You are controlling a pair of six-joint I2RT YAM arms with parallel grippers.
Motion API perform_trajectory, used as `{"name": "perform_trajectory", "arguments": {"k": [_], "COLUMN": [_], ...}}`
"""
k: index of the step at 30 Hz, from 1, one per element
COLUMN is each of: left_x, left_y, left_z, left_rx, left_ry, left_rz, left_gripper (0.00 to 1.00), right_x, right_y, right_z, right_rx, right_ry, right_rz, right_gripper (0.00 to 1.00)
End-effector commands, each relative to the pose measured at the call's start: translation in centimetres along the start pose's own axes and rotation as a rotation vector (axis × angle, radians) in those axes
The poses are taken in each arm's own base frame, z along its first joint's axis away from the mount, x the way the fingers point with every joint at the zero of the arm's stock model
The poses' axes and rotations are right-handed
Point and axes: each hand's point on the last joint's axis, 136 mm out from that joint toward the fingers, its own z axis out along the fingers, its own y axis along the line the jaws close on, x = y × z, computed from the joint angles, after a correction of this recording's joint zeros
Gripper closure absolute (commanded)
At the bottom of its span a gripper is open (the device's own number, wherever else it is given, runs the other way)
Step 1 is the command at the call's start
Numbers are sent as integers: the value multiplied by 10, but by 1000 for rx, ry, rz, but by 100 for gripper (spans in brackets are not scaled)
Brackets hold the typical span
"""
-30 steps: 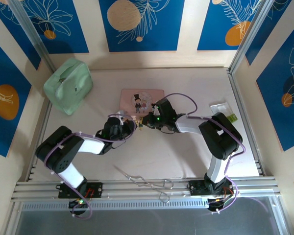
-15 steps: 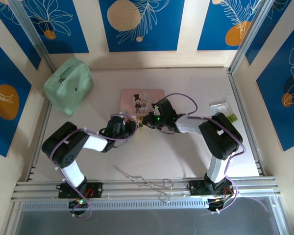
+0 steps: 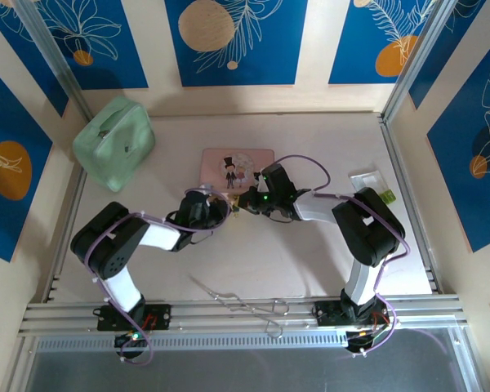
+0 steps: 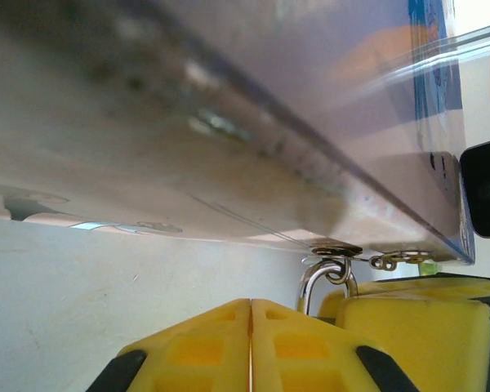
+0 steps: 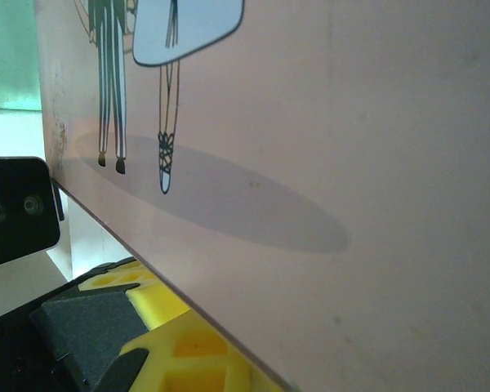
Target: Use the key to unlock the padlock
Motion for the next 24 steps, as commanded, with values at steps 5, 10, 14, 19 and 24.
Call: {"name": "perform_trajectory", "arguments": {"k": [5,10,14,19,24], "left_x": [-5,-4,-5,-5,-4], "left_y": [-16,-17,-9,-2,-7], "left_z": [5,8,4,1,7], "left_rx": [34,51,15,-23,-7], "left_ry": [14,19,7,15,35], "left_rz": [22,6,-2,-5,-23], "left_gripper": [93,94,91,88,88], "right_x": [43,43,42,42,42], "right_y": [-20,-16,-16,-16,-16], "right_z": [-1,-1,-2,-3,-2], "right_rx": [46,29,26,25,21], "right_ry": [173,177,174,177,176], "right_rz": [114,114,116,112,115], "right_gripper": [100,100,100,100,100]}}
